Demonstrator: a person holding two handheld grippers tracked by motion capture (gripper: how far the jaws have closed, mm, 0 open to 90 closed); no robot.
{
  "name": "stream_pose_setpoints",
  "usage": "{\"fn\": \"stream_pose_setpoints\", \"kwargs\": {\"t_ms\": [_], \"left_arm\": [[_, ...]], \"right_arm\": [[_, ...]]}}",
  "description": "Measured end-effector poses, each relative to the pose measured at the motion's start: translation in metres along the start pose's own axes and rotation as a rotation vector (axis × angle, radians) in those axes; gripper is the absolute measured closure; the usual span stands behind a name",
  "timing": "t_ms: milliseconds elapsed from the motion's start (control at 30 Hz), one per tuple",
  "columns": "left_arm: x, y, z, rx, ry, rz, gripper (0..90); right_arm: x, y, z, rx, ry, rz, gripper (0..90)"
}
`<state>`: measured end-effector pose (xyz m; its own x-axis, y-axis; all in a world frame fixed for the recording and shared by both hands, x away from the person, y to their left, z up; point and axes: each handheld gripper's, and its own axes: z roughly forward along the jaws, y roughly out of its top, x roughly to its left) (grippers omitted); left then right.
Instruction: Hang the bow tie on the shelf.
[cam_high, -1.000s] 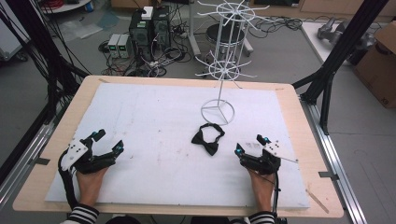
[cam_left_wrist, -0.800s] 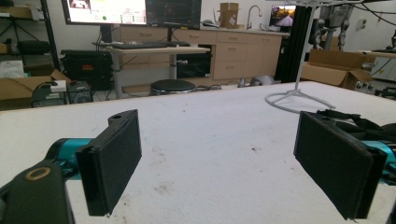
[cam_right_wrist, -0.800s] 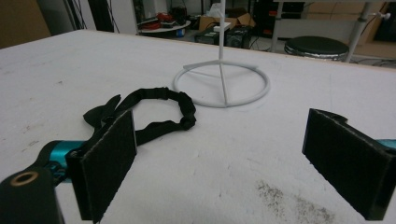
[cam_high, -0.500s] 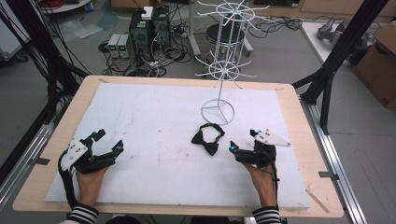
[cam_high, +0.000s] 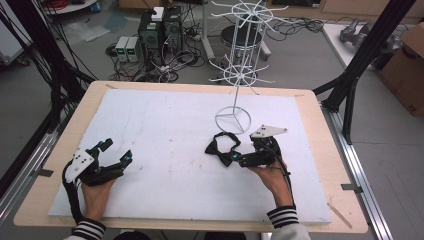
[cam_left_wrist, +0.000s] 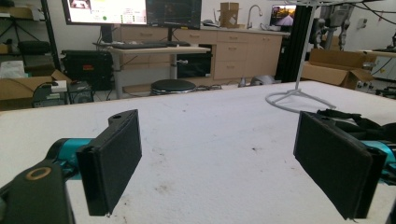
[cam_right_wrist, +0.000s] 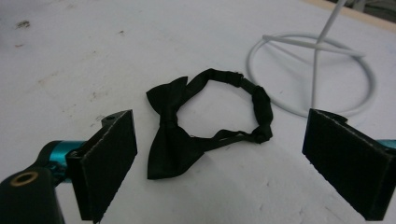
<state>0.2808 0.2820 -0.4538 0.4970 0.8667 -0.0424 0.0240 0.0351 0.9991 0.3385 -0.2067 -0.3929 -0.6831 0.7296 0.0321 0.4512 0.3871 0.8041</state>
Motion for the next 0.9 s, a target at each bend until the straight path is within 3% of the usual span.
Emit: {"fn": "stream_pose_setpoints", "kwargs": {"t_ms": [200, 233, 400, 600, 667, 800, 900], "left_arm": [[0.0, 0.0, 0.0, 0.0, 0.0, -0.001, 15.7], [0.0, 0.0, 0.0, 0.0, 0.0, -0.001, 15.7], [0.0, 0.0, 0.0, 0.001, 0.0, 0.001, 15.8], [0.0, 0.0, 0.0, 0.005, -0.001, 0.004, 15.8], [0.0, 0.0, 0.0, 0.008, 0.0, 0.005, 15.8], [0.0, 0.0, 0.0, 0.009, -0.003, 0.008, 15.8], [0.0, 0.0, 0.0, 0.009, -0.001, 0.006, 15.8]], "right_arm": [[0.003, 0.009, 0.011, 0.092, 0.031, -0.011, 9.0], [0.004, 0.012, 0.015, 0.116, 0.048, -0.028, 13.8], [0.005, 0.013, 0.02, 0.146, 0.061, -0.044, 16.2], [0.005, 0.011, 0.028, 0.222, 0.094, -0.024, 21.1], [0.005, 0.01, 0.031, 0.247, 0.113, -0.016, 26.4], [0.004, 0.009, 0.037, 0.288, 0.115, 0.012, 33.4], [0.004, 0.009, 0.04, 0.308, 0.098, 0.002, 37.9]]}}
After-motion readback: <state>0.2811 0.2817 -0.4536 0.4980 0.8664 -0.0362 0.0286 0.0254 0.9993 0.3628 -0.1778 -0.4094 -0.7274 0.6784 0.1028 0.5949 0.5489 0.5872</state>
